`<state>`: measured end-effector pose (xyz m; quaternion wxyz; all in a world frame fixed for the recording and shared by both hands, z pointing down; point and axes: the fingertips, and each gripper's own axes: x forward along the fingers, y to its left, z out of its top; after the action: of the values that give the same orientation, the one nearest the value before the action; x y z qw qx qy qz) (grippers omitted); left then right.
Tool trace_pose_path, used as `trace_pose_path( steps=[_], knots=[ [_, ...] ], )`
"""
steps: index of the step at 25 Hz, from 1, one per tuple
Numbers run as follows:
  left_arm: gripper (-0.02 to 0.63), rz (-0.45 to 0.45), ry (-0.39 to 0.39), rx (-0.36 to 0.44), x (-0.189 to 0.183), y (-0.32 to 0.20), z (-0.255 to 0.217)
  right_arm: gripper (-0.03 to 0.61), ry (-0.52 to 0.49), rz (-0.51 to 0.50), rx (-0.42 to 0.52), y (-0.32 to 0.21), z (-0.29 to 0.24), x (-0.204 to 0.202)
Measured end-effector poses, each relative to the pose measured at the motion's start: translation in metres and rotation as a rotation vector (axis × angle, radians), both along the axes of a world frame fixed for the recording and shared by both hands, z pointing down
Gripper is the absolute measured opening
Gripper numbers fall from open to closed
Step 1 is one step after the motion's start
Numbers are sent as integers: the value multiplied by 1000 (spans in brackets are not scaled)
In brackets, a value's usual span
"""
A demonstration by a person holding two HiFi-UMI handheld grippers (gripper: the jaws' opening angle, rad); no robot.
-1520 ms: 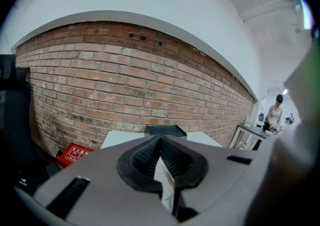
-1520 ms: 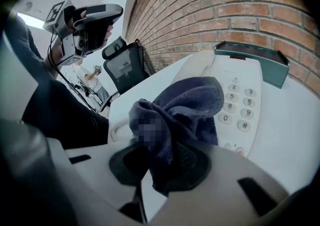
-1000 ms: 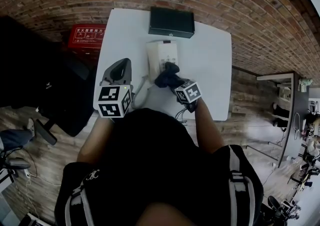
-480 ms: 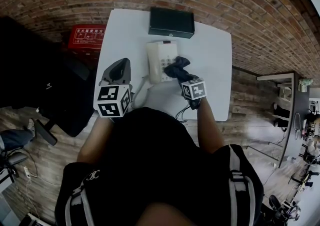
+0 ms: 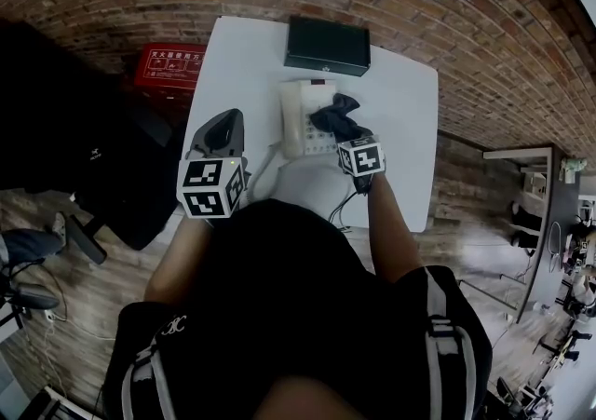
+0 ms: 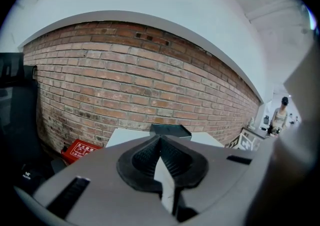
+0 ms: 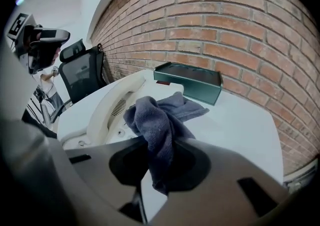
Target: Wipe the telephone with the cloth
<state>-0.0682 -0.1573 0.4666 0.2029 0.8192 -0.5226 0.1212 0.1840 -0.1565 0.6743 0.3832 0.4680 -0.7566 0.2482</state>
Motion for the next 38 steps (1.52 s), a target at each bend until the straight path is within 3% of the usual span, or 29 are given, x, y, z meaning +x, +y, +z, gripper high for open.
trace_pose_path(
  steps=[25, 38],
  knots=[
    [-3, -94, -23, -51, -15, -4, 15, 55, 59, -134, 91, -99, -20, -31],
    [-3, -104, -27, -56, -17, -4, 18, 55, 19, -189, 81, -101, -19, -65]
  ],
)
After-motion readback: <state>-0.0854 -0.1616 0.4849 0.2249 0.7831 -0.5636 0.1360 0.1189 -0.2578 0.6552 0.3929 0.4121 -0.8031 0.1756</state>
